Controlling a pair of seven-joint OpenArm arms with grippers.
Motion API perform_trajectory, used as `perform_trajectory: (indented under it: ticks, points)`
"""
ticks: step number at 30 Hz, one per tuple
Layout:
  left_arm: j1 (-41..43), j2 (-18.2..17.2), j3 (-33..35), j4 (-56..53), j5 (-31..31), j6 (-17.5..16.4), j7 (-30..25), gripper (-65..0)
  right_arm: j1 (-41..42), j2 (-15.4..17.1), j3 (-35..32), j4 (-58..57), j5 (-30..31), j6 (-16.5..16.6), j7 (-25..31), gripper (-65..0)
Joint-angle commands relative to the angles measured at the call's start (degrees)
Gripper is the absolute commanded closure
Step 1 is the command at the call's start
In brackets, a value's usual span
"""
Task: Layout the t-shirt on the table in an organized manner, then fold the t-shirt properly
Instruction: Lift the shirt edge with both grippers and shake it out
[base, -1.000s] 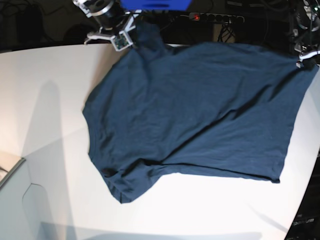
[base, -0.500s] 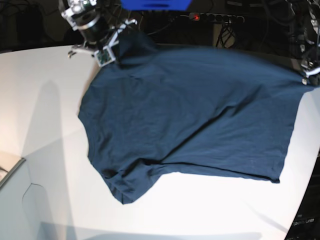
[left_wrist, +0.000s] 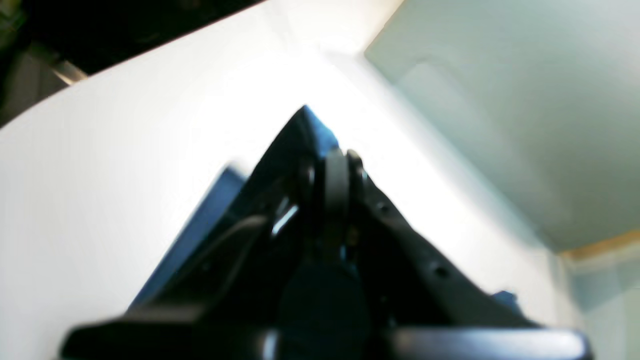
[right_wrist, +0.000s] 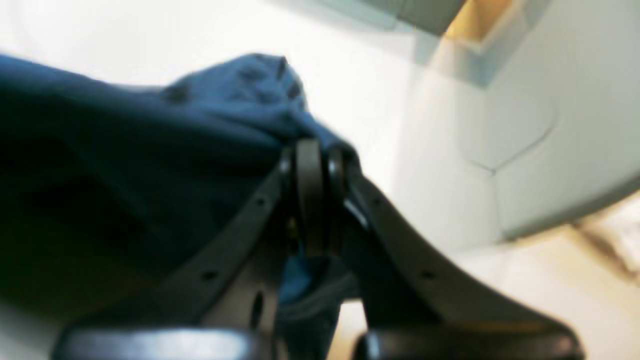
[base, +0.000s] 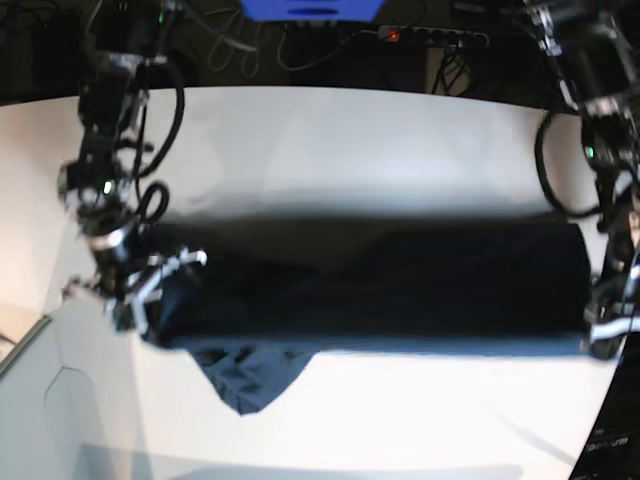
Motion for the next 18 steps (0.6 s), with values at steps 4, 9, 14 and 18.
perform_trajectory:
  ticks: [4,9,14,18]
  points:
    - [-15.4,-1.1,4.9,-10.6,0.4,0.1,-1.8,-0.1,13.2,2.4,0.0,-7.2,0.4,-1.1,1.7,0.0]
    - [-30.5,0.2,6.9,-24.6,5.7,0.1,-2.1,-0.1,27.2,4.8,0.0,-19.0,0.3,-1.2,2.1,0.0]
    - [-43.2,3.3,7.0,-31.3,10.1,0.1,-3.6,-0.1,37.7,7.3,0.1,-23.1,0.3,-1.3,2.1,0.0]
    - [-51.5,5.7,7.0,-31.5,10.7,0.1,-2.4,-0.1,44.4,9.3,0.0,-23.2,0.2,-1.3,2.1,0.0]
